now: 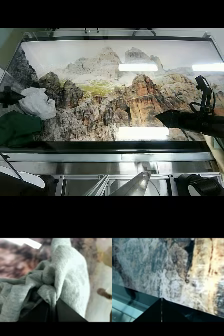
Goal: Fold the shirts.
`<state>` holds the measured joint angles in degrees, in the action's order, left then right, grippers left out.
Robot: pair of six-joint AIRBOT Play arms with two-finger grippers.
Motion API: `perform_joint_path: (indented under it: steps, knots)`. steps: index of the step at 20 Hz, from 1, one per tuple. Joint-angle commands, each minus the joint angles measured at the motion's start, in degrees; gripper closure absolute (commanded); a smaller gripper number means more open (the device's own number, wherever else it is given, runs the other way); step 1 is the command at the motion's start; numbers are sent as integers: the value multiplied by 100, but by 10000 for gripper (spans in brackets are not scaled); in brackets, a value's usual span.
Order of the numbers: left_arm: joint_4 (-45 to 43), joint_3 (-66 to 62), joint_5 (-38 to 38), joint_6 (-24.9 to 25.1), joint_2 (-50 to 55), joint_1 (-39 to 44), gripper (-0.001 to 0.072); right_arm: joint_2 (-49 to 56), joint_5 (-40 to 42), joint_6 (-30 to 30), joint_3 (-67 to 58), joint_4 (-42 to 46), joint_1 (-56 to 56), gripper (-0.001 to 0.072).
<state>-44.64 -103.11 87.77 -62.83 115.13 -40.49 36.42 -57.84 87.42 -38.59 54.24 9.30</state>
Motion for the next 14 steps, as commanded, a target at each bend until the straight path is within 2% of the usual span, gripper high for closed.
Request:
perform_joint_path:
  steps: [1,3,5,9,10,11,12,14]
  knots:
    - [1174,-811,815,-140,-151,590,714,4,2,0,2,-52,7,697]
    - [2529,-999,1023,-129,-566,1027,713,4,2,-2,2,-52,7,698]
    - [3383,-922,999,-28,-1106,1574,712,4,-2,-2,2,-52,7,698]
    - [3010,-918,977,-9,-1762,2903,711,4,11,0,2,-52,7,698]
    - [2780,-918,975,-9,-1827,3268,661,4,35,0,2,-52,7,698]
    - [2575,-918,977,-11,-1843,3606,450,4,44,0,2,-52,7,698]
    - [2321,-916,960,-13,-1823,3978,411,4,44,0,2,-52,7,698]
    - [1781,-918,953,-17,-1705,4638,411,4,37,0,2,-52,7,698]
